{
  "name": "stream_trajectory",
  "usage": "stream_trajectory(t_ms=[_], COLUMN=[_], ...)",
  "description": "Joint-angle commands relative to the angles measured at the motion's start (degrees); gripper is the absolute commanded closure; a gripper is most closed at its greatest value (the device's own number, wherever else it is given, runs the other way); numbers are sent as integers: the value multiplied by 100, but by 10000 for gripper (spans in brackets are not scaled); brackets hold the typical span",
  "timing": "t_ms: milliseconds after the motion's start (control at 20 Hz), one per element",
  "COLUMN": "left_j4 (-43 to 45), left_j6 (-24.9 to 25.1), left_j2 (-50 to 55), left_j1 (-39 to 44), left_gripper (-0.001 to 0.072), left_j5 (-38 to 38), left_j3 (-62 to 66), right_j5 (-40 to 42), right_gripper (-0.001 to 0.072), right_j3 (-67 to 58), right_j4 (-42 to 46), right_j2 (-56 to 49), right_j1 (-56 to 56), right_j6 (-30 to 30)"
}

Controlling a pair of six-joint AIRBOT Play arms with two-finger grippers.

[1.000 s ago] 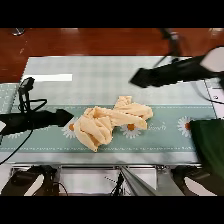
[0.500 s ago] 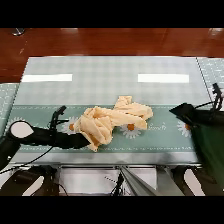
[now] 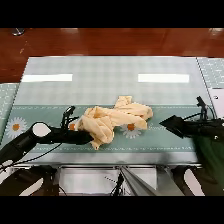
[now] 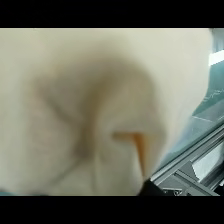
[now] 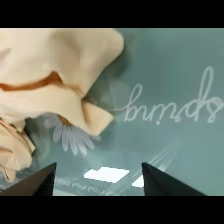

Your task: Fold the shirts.

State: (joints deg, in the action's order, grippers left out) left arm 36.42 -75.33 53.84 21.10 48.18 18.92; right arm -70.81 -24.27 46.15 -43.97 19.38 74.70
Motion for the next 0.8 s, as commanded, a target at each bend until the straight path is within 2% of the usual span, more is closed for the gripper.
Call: stream_trajectory(t_ms=[0,150,250,500,550,600,650,750], left_j4=[-26,-28,-48,-273,-280,-282,-282,-282], left_j6=[120,116,116,118,118,120,125,149], left_j2=[74,74,74,74,74,74,68,-92], left_j1=[-13,-11,-13,-4,-7,-11,-72,-389], left_gripper=[690,689,689,689,689,689,689,689], left_j5=[-57,-57,-57,-72,-96,-127,-105,131], left_j3=[15,15,20,46,57,90,201,717], right_j5=[584,1429,1871,2031,2028,1991,1862,1405], right_gripper=[105,105,105,119,260,547,688,689], right_j3=[52,-74,-323,-1027,-1150,-1263,-1425,-2074], right_j4=[-68,-551,-555,-581,-581,-573,-562,-260], right_j2=[-310,-970,-1510,-2675,-2830,-2922,-2940,-2763], right_j1=[-901,-1744,-2188,-2990,-3123,-3206,-3226,-3108], right_j6=[155,96,85,4,4,-7,-107,-142])
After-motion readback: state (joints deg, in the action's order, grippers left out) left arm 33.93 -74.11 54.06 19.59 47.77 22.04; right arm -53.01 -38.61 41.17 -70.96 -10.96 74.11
